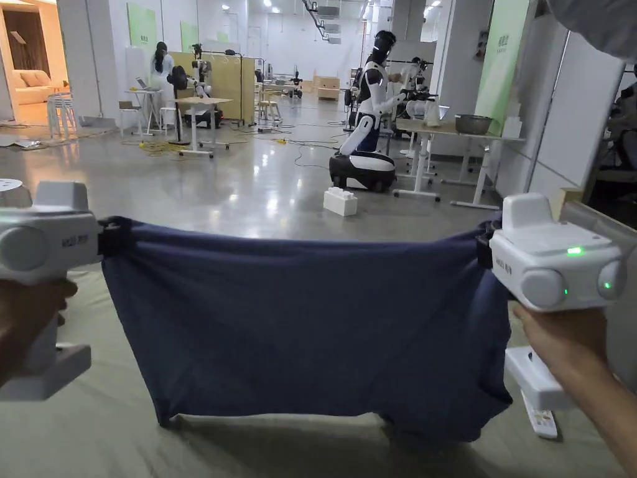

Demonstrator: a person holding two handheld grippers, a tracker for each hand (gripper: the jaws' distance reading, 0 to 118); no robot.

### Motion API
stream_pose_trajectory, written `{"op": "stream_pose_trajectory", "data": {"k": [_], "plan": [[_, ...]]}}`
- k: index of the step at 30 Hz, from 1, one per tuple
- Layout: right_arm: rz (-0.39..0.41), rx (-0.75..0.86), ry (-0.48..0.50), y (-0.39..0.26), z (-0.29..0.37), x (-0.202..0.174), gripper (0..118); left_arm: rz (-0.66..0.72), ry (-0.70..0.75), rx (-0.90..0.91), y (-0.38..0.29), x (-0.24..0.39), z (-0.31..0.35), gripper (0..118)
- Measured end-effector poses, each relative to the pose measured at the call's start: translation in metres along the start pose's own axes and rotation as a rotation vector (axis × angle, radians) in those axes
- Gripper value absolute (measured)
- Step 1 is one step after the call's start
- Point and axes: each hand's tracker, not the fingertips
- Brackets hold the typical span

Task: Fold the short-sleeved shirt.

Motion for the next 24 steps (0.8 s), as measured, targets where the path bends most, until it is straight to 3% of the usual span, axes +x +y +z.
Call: {"op": "stream_pose_trajectory", "data": {"k": [10,15,19,24], "plan": [[-0.028,-0.201,0.079,-0.097,0.107,-0.008,6,0.037,-0.083,-0.104,-0.115,-0.016,0.105,5],[-0.033,-0.341,0.140,-0.151,0.169,-0.021,6,0.077,-0.098,-0.250,-0.187,-0.029,0.140,5],[0.023,-0.442,0.169,-0.187,0.206,-0.031,6,0.058,-0.097,-0.383,-0.236,-0.032,0.160,5],[0.005,-0.627,0.231,-0.242,0.237,-0.043,6,0.050,-0.108,-0.541,-0.297,-0.039,0.171,5]]}}
